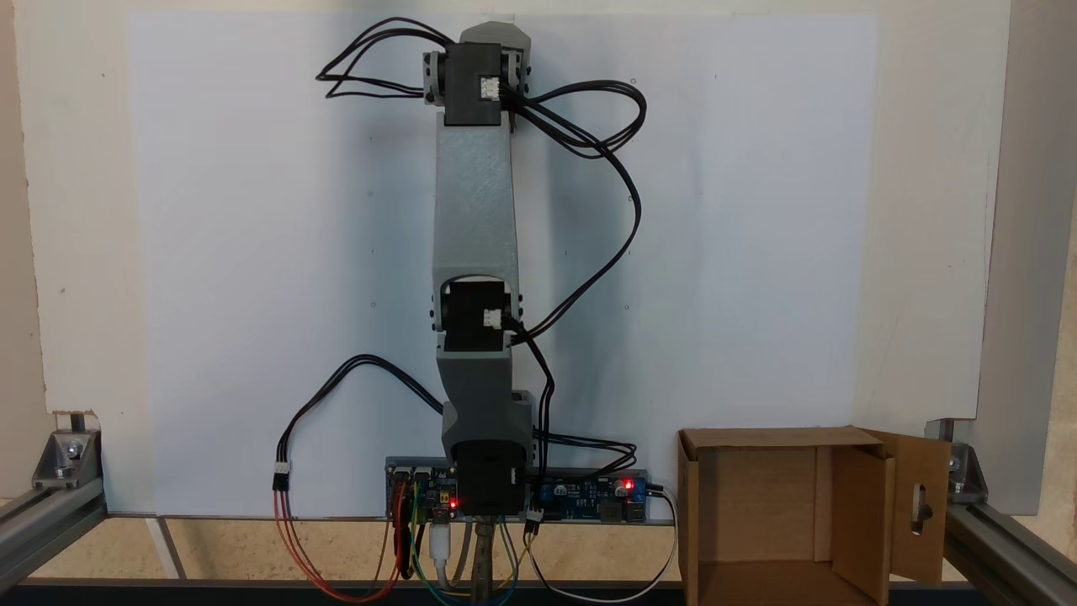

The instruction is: Grasp a green dice and put it in the bin.

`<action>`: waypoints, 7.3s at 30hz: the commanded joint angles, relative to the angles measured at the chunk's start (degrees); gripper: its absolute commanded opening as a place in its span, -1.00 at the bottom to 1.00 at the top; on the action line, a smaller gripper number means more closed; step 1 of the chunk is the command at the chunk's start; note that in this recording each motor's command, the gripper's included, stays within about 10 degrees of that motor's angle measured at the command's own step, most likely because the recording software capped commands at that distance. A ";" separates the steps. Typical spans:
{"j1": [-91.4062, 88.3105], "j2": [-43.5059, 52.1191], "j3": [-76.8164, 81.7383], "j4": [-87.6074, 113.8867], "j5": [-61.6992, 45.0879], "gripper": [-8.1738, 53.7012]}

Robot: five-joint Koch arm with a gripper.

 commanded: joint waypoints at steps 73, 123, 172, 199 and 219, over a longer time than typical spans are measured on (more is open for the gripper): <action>67.94 51.59 3.08 14.41 -17.40 -0.35; 102.66 29.44 9.76 -0.79 -25.75 0.57; 4.22 88.07 82.53 -66.60 -7.47 0.73; 3.87 88.07 105.91 -129.62 -8.17 0.66; 3.78 87.80 123.57 -147.66 -8.00 0.70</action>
